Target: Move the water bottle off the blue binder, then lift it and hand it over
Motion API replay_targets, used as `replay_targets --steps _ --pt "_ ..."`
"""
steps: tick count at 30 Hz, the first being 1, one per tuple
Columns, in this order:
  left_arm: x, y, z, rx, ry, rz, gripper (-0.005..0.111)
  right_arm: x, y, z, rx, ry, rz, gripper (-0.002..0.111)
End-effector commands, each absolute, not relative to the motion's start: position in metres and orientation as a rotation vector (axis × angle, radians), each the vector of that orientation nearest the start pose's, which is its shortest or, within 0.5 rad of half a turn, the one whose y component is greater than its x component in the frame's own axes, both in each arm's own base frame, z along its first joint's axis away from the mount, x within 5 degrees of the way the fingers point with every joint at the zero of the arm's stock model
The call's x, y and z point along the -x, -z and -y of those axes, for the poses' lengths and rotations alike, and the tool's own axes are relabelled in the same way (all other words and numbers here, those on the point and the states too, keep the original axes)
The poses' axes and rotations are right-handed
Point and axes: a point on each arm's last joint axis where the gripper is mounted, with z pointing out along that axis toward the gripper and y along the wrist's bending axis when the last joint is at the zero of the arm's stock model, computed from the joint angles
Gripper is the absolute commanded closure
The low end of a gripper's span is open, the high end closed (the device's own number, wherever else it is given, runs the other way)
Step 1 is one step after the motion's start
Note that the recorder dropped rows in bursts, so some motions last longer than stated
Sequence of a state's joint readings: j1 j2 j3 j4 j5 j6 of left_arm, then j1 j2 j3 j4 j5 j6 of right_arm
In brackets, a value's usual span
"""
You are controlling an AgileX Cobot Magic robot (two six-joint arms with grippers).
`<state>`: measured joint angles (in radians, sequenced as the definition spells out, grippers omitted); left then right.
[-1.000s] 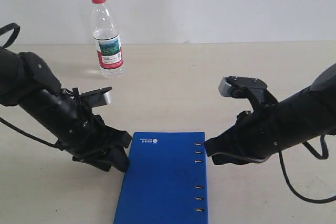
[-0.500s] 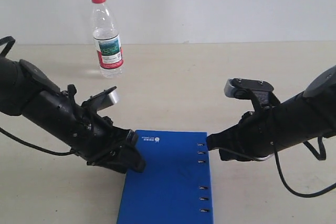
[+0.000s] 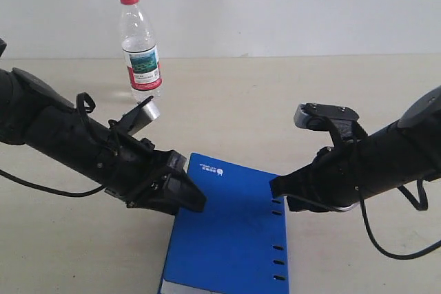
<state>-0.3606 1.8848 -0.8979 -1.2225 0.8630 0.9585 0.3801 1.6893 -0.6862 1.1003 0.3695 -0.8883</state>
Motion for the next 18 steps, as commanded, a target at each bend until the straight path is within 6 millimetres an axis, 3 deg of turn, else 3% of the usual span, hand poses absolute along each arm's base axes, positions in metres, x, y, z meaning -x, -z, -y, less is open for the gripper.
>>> replay_targets --steps 1,10,18 --pt "-0.269 -0.136 0.172 -0.519 1.269 -2.700 0.060 -0.250 -0.137 -0.133 0.394 -0.620 -2.683 0.109" --pt "-0.265 -0.129 0.173 -0.439 1.264 -2.692 0.060 -0.249 -0.138 -0.133 0.401 -0.636 -2.687 0.109" --pt "-0.258 -0.106 0.191 -0.399 1.362 -2.696 0.063 -0.248 -0.138 -0.134 0.411 -0.649 -2.692 0.109"
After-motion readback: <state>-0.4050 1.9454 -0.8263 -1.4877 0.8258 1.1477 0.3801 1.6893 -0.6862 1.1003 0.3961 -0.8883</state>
